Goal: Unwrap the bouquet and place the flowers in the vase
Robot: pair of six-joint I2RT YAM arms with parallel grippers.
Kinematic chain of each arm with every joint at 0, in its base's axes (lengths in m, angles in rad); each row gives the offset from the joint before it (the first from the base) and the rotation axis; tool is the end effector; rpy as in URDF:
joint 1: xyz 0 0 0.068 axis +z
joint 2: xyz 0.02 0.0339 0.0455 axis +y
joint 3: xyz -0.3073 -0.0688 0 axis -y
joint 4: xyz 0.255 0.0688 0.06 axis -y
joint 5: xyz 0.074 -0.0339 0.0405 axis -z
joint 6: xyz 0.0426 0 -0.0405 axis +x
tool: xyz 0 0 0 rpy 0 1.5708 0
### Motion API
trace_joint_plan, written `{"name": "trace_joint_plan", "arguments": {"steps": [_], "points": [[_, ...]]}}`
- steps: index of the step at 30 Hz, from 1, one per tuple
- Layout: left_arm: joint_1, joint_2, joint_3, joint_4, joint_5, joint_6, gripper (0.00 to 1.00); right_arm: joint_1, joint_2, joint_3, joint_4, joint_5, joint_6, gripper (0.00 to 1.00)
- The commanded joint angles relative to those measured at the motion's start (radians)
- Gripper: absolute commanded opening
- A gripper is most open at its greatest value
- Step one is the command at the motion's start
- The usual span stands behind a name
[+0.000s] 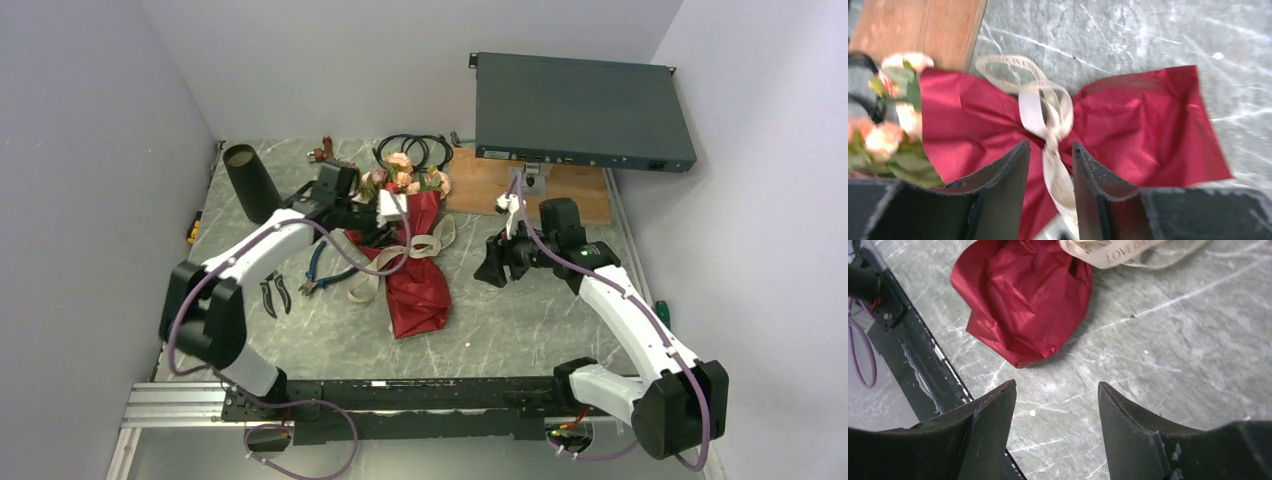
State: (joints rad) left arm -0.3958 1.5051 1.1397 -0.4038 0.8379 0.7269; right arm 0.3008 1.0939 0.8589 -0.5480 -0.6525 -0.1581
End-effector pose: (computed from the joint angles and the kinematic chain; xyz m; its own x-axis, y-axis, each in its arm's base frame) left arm 0.2951 -0.1576 0.3138 0.0193 0.4738 -0.8804 0.9874 0.1292 0.0912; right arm 0.1999 0.0891 0.3094 -0.5636 -0.3058 -0.7674 -0.7445 0.5906 0.3114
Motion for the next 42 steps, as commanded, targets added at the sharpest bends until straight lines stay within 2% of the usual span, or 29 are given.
{"name": "trace_joint_plan", "arguments": {"steps": [1, 9, 18, 22, 24, 25, 30, 32, 36, 42], "points": [[-0.11, 0.14, 0.1, 0.088, -0.122, 0.203, 0.41, -0.055, -0.03, -0.045, 0.036, 0.052, 0.118, 0.64], [-0.194, 0.327, 0.251, 0.044, -0.228, 0.271, 0.44, -0.124, -0.05, -0.069, 0.054, 0.085, 0.153, 0.64], [-0.23, 0.429, 0.292, 0.038, -0.395, 0.36, 0.49, -0.145, -0.052, -0.069, 0.05, 0.072, 0.123, 0.65], [-0.23, 0.41, 0.289, -0.004, -0.373, 0.389, 0.62, -0.147, -0.047, -0.073, 0.053, 0.06, 0.112, 0.65], [-0.231, 0.406, 0.288, -0.014, -0.372, 0.386, 0.66, -0.147, -0.042, -0.072, 0.054, 0.055, 0.109, 0.65], [-0.231, 0.408, 0.289, -0.012, -0.377, 0.376, 0.64, -0.148, -0.04, -0.071, 0.054, 0.053, 0.107, 0.65], [-0.228, 0.399, 0.314, -0.009, -0.395, 0.286, 0.4, -0.148, -0.04, -0.071, 0.054, 0.046, 0.089, 0.65], [-0.218, 0.387, 0.337, -0.027, -0.384, 0.246, 0.29, -0.148, -0.043, -0.073, 0.054, 0.045, 0.086, 0.64], [-0.191, 0.338, 0.316, 0.02, -0.379, 0.146, 0.0, -0.148, -0.049, -0.076, 0.056, 0.038, 0.083, 0.64], [-0.135, 0.263, 0.243, 0.112, -0.334, 0.021, 0.0, -0.147, -0.038, -0.075, 0.06, 0.033, 0.075, 0.64]]}}
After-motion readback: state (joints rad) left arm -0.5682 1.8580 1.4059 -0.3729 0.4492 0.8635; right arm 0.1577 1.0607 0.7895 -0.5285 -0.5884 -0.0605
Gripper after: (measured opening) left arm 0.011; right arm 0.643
